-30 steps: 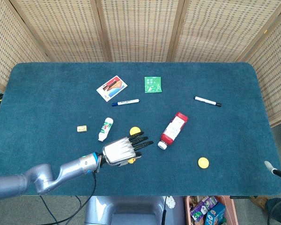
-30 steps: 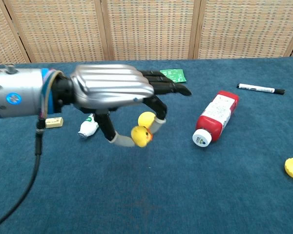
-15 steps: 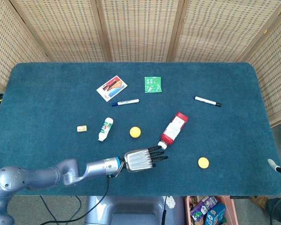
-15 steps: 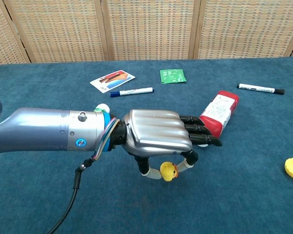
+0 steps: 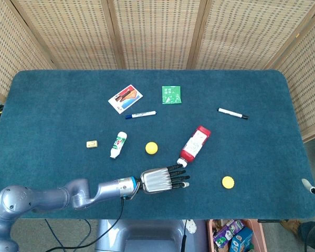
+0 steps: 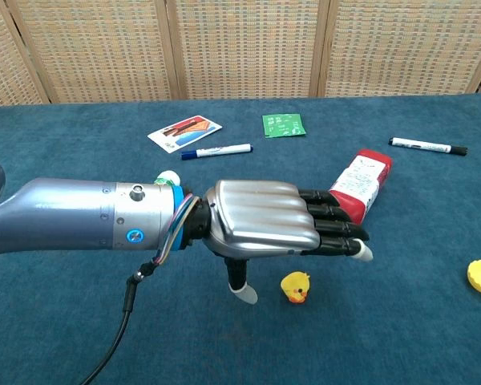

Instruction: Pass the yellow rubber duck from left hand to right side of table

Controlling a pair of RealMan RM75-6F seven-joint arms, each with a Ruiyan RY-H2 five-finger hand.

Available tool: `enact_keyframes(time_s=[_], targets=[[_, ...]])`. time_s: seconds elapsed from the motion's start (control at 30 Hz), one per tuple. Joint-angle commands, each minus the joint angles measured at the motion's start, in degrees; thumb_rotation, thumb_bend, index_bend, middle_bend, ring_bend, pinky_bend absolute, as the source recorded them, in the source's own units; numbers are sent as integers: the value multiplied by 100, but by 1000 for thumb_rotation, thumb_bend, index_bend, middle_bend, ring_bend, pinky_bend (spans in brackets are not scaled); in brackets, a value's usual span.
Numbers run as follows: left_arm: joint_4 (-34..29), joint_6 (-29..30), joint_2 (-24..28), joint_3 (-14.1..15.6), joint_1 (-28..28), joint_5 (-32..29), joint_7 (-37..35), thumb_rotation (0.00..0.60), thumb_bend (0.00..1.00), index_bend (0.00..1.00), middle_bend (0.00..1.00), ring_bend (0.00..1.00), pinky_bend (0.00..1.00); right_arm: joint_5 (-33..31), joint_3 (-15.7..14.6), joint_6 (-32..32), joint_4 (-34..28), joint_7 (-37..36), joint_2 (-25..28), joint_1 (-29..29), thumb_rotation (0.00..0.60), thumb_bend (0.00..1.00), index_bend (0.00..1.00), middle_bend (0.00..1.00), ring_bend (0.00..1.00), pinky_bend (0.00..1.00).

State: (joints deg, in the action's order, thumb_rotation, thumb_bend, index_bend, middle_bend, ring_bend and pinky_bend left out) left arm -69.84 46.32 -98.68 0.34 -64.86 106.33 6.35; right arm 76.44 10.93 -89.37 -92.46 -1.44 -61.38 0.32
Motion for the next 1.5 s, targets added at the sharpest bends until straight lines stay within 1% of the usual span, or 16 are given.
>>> enact_keyframes(time_s=[0.03, 0.23, 0.3, 0.37, 0.4, 0.5, 0.53, 0.57, 0.63, 0.77, 0.87, 1.03, 1.17, 1.23, 1.33, 1.5], targets=[[-328, 309, 324, -67, 113, -70, 101, 600, 0, 0, 0, 0, 0, 21, -17, -4, -12, 9, 0, -4, 600, 0, 0, 0, 0, 0], [-1168, 1450, 1358, -343, 692, -391, -53, 600, 0, 0, 0, 0, 0, 85, -60, -13, -47, 54, -4, -6, 600, 0, 0, 0, 0, 0], [-1512, 1889, 1894, -450, 1065, -689, -95, 600, 0, 0, 0, 0, 0, 126, -86, -5, -66, 96, -12, 3, 600, 0, 0, 0, 0, 0], [-1885, 2117, 2380, -486, 1426, -1070, -55, 600, 0, 0, 0, 0, 0, 160, -111, 7, -80, 140, -23, 13, 600, 0, 0, 0, 0, 0], [-2145, 2230, 2712, -489, 1682, -1371, 15, 600, 0, 0, 0, 0, 0, 189, -131, 17, -87, 179, -32, 22, 600, 0, 0, 0, 0, 0], [-2633, 2564, 3370, -483, 2314, -2148, 422, 600, 0, 0, 0, 0, 0, 268, -184, 59, -109, 283, -55, 56, 600, 0, 0, 0, 0, 0], [-2757, 2748, 3500, -490, 2545, -2436, 648, 600, 0, 0, 0, 0, 0, 305, -207, 81, -111, 322, -63, 72, 600, 0, 0, 0, 0, 0], [-2946, 3047, 3640, -474, 2950, -2979, 873, 600, 0, 0, 0, 0, 0, 418, -264, 143, -96, 381, -79, 120, 600, 0, 0, 0, 0, 0], [-3399, 3407, 3789, -410, 3453, -3590, 1041, 600, 0, 0, 0, 0, 0, 619, -356, 260, -35, 408, -114, 213, 600, 0, 0, 0, 0, 0], [-3770, 3702, 3989, -308, 3980, -4051, 1023, 600, 0, 0, 0, 0, 0, 1101, -545, 518, 124, 424, -166, 445, 600, 0, 0, 0, 0, 0], [-3908, 3841, 4106, -258, 4328, -4179, 674, 600, 0, 0, 0, 0, 0, 1641, -732, 910, 131, 380, -111, 783, 600, 0, 0, 0, 0, 0], [-3745, 3782, 4223, -176, 4556, -3979, 364, 600, 0, 0, 0, 0, 0, 2394, -926, 1561, -212, 316, 89, 1393, 600, 0, 0, 0, 0, 0], [-3620, 3684, 4221, -190, 4640, -3872, 124, 600, 0, 0, 0, 0, 0, 2747, -951, 2336, -573, 385, 129, 2018, 600, 0, 0, 0, 0, 0], [-3593, 3599, 4240, -206, 4647, -3758, 17, 600, 0, 0, 0, 0, 0, 2894, -810, 3057, -731, 474, -93, 2641, 600, 0, 5, 0, 0, 0], [-3562, 3609, 4228, -206, 4694, -3567, 18, 600, 0, 0, 0, 0, 0, 2691, -638, 3743, -758, 596, -455, 3164, 600, 0, 44, 0, 0, 0], [-3523, 3567, 4236, -275, 4752, -3529, -27, 600, 0, 0, 0, 0, 0, 2235, -502, 4553, -693, 944, -1066, 3689, 600, 0, 110, 0, 0, 0]])
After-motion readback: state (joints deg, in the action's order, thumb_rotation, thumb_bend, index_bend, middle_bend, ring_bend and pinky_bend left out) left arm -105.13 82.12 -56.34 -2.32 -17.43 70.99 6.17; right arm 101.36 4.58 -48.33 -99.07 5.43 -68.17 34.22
